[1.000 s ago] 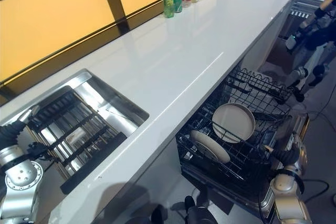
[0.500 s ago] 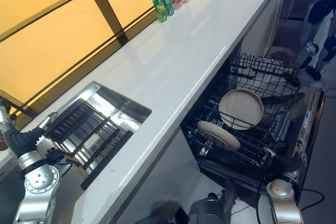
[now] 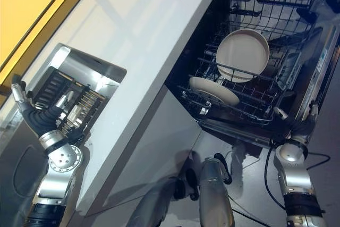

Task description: Pick up plates and place into dishwasher.

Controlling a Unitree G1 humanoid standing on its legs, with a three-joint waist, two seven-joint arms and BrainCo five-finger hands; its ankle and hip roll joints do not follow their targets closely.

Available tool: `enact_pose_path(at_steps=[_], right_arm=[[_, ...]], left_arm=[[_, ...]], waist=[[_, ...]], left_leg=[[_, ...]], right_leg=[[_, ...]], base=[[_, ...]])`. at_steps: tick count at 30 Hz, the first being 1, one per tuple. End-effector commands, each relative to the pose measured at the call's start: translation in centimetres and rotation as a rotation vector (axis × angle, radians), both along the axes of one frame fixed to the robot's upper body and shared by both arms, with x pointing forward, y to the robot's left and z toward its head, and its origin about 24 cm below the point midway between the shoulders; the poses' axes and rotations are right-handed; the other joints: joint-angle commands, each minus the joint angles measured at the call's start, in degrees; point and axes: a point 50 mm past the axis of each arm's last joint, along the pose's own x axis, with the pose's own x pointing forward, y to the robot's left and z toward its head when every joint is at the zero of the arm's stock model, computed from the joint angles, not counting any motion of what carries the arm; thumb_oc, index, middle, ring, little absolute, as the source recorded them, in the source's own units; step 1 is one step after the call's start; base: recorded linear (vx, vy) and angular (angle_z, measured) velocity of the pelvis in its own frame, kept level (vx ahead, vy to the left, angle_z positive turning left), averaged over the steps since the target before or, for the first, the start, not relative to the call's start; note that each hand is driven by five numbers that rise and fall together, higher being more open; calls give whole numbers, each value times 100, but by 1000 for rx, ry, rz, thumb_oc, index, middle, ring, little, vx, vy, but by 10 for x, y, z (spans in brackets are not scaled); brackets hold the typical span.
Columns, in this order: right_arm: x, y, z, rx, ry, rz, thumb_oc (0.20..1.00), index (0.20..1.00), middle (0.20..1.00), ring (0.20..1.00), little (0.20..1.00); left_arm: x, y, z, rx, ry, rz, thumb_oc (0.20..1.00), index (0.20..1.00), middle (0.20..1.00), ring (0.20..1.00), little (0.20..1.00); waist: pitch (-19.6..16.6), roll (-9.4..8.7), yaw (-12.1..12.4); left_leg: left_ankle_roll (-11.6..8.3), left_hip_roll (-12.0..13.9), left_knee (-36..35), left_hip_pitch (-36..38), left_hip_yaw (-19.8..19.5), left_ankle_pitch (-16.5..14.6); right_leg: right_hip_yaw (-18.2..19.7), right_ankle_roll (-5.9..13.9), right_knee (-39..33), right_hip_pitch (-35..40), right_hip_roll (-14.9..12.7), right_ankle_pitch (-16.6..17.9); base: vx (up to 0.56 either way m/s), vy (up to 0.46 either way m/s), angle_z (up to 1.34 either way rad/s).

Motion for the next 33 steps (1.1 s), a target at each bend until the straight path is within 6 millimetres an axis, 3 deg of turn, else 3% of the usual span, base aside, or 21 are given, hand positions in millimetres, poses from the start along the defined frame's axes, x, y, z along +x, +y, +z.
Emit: enact_pose_path(at_steps=[1, 10, 14, 17, 22, 26, 29, 33], right_arm=[[11, 0, 35, -52, -171, 12, 1000, 1000, 1000, 1000, 1000], [31, 30, 54, -51, -249, 304, 1000, 1000, 1000, 1000, 1000], [32, 39, 57, -64, -301, 341, 1000, 1000, 1000, 1000, 1000], [32, 39, 58, -83, -321, 284, 1000, 1000, 1000, 1000, 1000], [27, 31, 64, -316, -272, 13, 1000, 1000, 1000, 1000, 1000], [28, 37, 64, -339, -263, 47, 1000, 1000, 1000, 1000, 1000], [31, 43, 61, -283, -275, 133, 1000, 1000, 1000, 1000, 1000], [30, 38, 35, 26, -302, 149, 1000, 1000, 1000, 1000, 1000]], left_arm=[[-2, -1, 1, 18, -15, 44, 1000, 1000, 1000, 1000, 1000], [-1, 1, 3, 5, -22, 48, 1000, 1000, 1000, 1000, 1000], [0, 0, 2, 13, -17, 46, 1000, 1000, 1000, 1000, 1000], [-1, 1, 1, 13, -15, 49, 1000, 1000, 1000, 1000, 1000], [-1, -1, -4, 9, 0, 45, 1000, 1000, 1000, 1000, 1000], [-3, -3, -4, 18, -4, 32, 1000, 1000, 1000, 1000, 1000], [-5, -2, -3, 25, -9, 26, 1000, 1000, 1000, 1000, 1000], [-4, -2, -4, 37, -7, 19, 1000, 1000, 1000, 1000, 1000]], waist=[[42, -56, -42], [106, -35, 57], [64, -61, 106], [16, -55, 134], [-31, -23, 158], [-14, -24, 194], [19, -53, 236], [46, -76, 276]], left_leg=[[-73, -178, 1380, -542, -39, 27], [-33, -206, 1557, -846, -125, 176], [-15, -209, 1606, -925, -154, 194], [5, -214, 1621, -967, -153, 182], [47, -226, 1704, -1042, -139, 65], [84, -254, 1750, -1103, -154, -20], [101, -264, 1781, -1108, -176, -69], [119, -244, 1903, -1162, -185, -162]], right_leg=[[-45, -301, -828, 406, -158, 627], [-151, -481, -559, 58, -99, 594], [-220, -506, -454, -23, -90, 572], [-248, -505, -371, -89, -98, 547], [-264, -484, -245, -195, -91, 529], [-267, -473, -204, -254, -74, 542], [-301, -473, -186, -247, -76, 530], [-353, -482, -63, -294, -62, 452]], base=[[31, 45, -11], [26, 3, 0], [40, -24, 10], [44, -7, 9], [30, 13, 10], [12, 0, 6], [0, -11, 2], [11, -34, 10]])
